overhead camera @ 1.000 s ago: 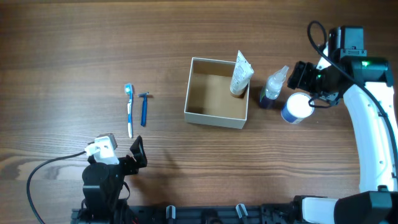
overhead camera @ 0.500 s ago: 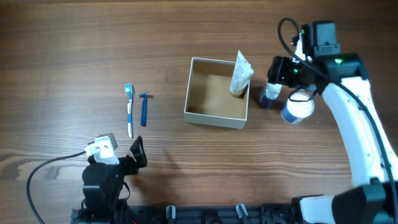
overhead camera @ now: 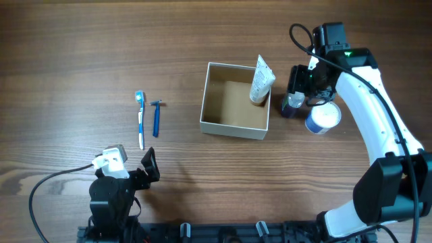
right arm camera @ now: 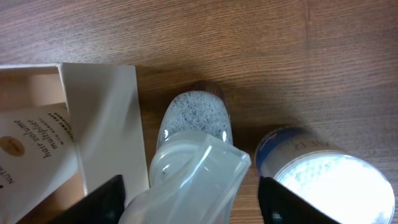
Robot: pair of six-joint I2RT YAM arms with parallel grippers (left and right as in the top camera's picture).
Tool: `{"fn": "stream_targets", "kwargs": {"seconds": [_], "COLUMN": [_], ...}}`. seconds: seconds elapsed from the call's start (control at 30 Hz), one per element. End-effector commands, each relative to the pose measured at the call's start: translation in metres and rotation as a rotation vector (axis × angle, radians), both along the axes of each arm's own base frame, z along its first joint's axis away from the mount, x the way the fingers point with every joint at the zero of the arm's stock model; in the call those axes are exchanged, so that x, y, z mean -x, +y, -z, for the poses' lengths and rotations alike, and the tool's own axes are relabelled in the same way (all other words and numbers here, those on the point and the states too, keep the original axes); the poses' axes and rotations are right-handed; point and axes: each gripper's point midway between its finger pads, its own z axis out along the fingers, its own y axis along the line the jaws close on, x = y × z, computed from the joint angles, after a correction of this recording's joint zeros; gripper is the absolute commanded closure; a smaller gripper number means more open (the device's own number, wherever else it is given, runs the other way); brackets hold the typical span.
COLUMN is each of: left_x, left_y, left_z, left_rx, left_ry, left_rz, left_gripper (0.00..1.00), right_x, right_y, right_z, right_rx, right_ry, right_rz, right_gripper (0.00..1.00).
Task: Pack container
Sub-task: 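Grasp the soap bottle with the right gripper and lift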
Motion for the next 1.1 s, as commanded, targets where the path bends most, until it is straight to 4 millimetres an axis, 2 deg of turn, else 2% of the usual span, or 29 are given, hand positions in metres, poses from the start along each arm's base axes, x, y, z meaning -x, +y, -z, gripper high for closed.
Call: {"fn": "stream_targets", "kwargs": {"seconds": [0.0, 0.77, 1.07], "left_x": [0.000, 0.000, 0.000], "left_y": [-0.001, -0.001, -0.001], "left_z": [0.000, 0.000, 0.000], "left_rx": [0.010, 0.010, 0.010], "left_ry": [-0.008, -0.008, -0.008], "left_rz": [-0.002, -0.002, -0.002], "left_gripper": [0.00, 0.00, 0.00], "right_x": [-0.003, -0.003, -0.004], "right_y": [-0.005, -0.001, 0.003], "right_z": [0.005, 0.011, 0.023], "right_rx": [0.034, 0.030, 0.041], "right_ry": [0.007, 0.017, 0.043], "right_rz": [0.001, -0.023, -0.045], "right_gripper": [0.36, 0.35, 0.36]}}
